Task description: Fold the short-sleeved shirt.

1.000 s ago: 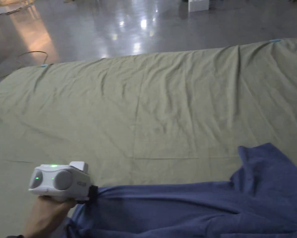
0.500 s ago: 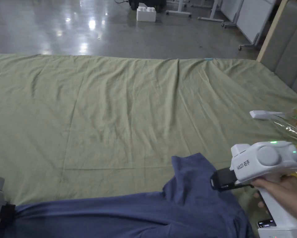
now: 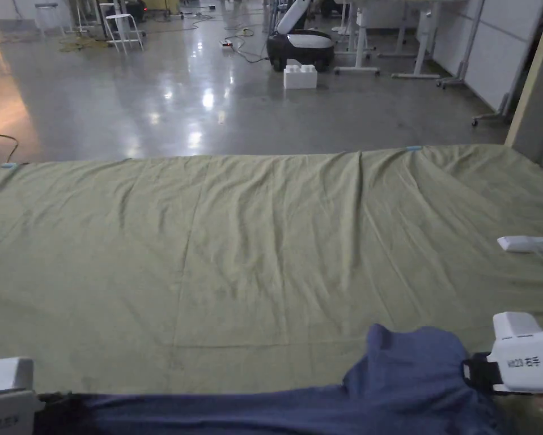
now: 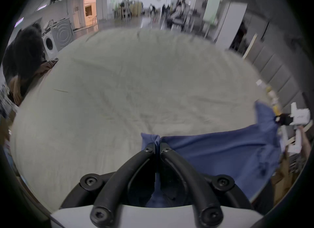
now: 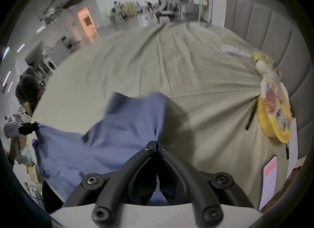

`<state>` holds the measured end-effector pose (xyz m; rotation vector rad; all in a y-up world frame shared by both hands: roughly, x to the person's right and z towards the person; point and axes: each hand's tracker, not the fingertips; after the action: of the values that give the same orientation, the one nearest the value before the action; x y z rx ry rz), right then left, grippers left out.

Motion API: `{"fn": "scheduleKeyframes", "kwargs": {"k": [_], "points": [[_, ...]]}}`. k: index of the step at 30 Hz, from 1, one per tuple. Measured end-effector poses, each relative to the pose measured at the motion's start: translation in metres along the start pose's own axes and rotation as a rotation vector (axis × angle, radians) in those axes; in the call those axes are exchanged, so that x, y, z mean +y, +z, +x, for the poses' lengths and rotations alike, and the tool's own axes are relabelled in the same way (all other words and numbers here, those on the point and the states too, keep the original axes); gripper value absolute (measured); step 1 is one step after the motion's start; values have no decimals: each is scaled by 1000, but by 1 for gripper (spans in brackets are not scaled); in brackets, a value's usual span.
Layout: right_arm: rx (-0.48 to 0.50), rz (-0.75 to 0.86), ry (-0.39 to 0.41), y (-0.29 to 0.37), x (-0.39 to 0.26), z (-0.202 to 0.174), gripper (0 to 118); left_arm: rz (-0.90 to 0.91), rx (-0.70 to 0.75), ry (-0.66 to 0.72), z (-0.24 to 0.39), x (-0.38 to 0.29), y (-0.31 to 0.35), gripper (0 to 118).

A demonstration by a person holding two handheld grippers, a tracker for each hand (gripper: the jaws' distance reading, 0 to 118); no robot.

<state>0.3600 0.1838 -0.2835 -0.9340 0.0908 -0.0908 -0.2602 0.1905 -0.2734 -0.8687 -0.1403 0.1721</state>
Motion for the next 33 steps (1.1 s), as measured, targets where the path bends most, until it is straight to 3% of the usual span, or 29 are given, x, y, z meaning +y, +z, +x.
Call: {"fn": "scheduleKeyframes", "kwargs": {"k": [3,7,11,16,17,18,19,20,22,26,29,33], "points": [[9,73,13,65,-36,2,1,26,-32,-16,-7,-30,59,4],[1,99,-8,118,-102,0,1,18,33,-44,-21,-88,101,4],[-20,51,-31,110,-149,-5,1,-44,98,28,-42,-129,91,4],[-21,1,-66,77,-177,-16,2,-19,75,122,-60,-156,73,4],[-33,-13,-61,72,-180,-18,8,-10,81,132,-60,-158,72,8],[-41,-32,-33,69,-182,-18,26,-3,91,140,-59,-158,73,17],[-62,-41,-1,68,-184,-22,58,9,97,137,-53,-160,79,33],[-103,-30,37,71,-185,-25,73,48,97,117,-49,-158,86,47],[-118,21,66,78,-187,-15,74,129,85,54,-34,-153,110,68],[-104,264,105,142,-177,-33,74,402,52,-136,14,-141,186,69],[-68,471,81,194,-176,-56,75,571,38,-250,58,-142,242,71],[18,687,16,249,-194,-97,77,688,46,-243,103,-157,278,71]]}}
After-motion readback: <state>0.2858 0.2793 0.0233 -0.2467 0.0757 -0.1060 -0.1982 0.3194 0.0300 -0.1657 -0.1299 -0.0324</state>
